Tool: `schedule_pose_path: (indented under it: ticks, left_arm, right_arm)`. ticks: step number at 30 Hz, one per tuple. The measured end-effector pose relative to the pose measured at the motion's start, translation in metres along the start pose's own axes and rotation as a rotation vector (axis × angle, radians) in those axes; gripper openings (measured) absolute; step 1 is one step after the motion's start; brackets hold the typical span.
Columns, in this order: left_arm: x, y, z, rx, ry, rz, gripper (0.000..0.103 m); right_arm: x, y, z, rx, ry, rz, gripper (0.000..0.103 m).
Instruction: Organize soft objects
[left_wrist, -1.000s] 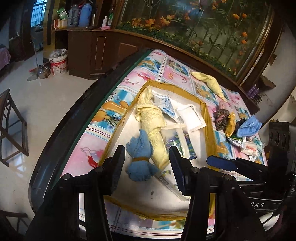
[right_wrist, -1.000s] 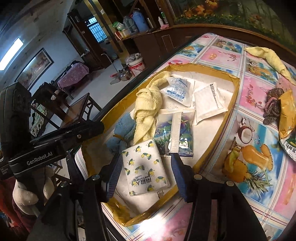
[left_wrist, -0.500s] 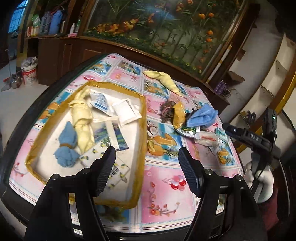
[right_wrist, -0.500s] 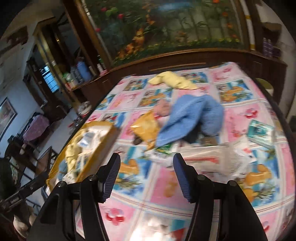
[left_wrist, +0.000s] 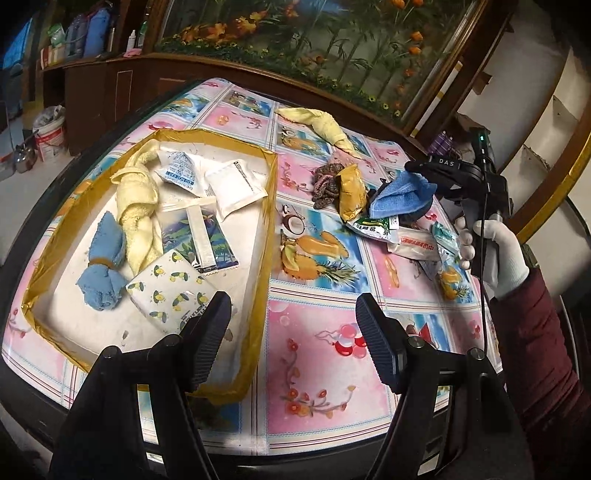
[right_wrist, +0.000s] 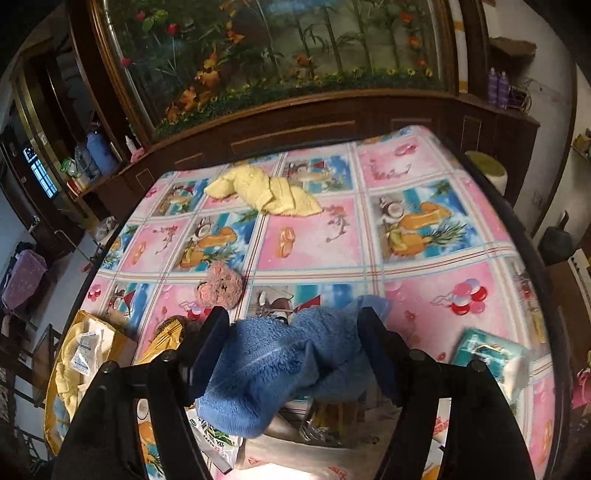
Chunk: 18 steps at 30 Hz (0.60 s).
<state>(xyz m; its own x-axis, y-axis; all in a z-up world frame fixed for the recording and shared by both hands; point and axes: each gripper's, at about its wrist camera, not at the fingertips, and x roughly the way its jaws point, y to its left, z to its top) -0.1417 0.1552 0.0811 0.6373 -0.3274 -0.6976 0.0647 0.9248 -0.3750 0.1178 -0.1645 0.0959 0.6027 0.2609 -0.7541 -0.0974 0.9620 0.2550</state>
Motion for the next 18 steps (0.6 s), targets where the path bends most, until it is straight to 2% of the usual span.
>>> schedule_pose_path:
  ticks: [1, 2, 3, 5, 7, 8, 13, 18]
  left_arm:
    - [-0.002, 0.001, -0.001, 0.001, -0.002, 0.002, 0.071]
    - [-0.003, 0.002, -0.001, 0.005, -0.006, 0.002, 0.071]
    - [-0.004, 0.002, -0.002, 0.01, -0.008, -0.003, 0.071]
    - [-0.003, 0.002, -0.002, 0.014, -0.008, -0.009, 0.071]
    - [0.001, 0.0, -0.003, 0.012, 0.001, -0.026, 0.071]
    - [0.002, -0.001, -0.004, 0.012, 0.005, -0.035, 0.071]
    - [0.004, -0.013, -0.011, 0.03, 0.025, -0.061, 0.071]
    - [-0.008, -0.014, -0.015, 0.034, 0.003, -0.057, 0.071]
  right_arm:
    - [0.005, 0.004, -0.004, -0.012, 0.037, 0.016, 0.072]
    - [0.001, 0.011, -0.009, -0.056, 0.033, -0.002, 0.072]
    - [-0.006, 0.019, -0.016, -0.097, 0.04, 0.026, 0.073]
    - [-0.029, 0.03, -0.035, -0.138, 0.081, 0.169, 0.073]
    - [-0.047, 0.036, -0.054, -0.155, 0.171, 0.37, 0.072]
    - [-0.057, 0.038, -0.063, -0.165, 0.194, 0.428, 0.072]
    - [-0.093, 0.035, -0.072, -0.173, 0.069, 0.327, 0.072]
    - [-0.079, 0.068, -0.061, -0.186, 0.05, 0.312, 0.072]
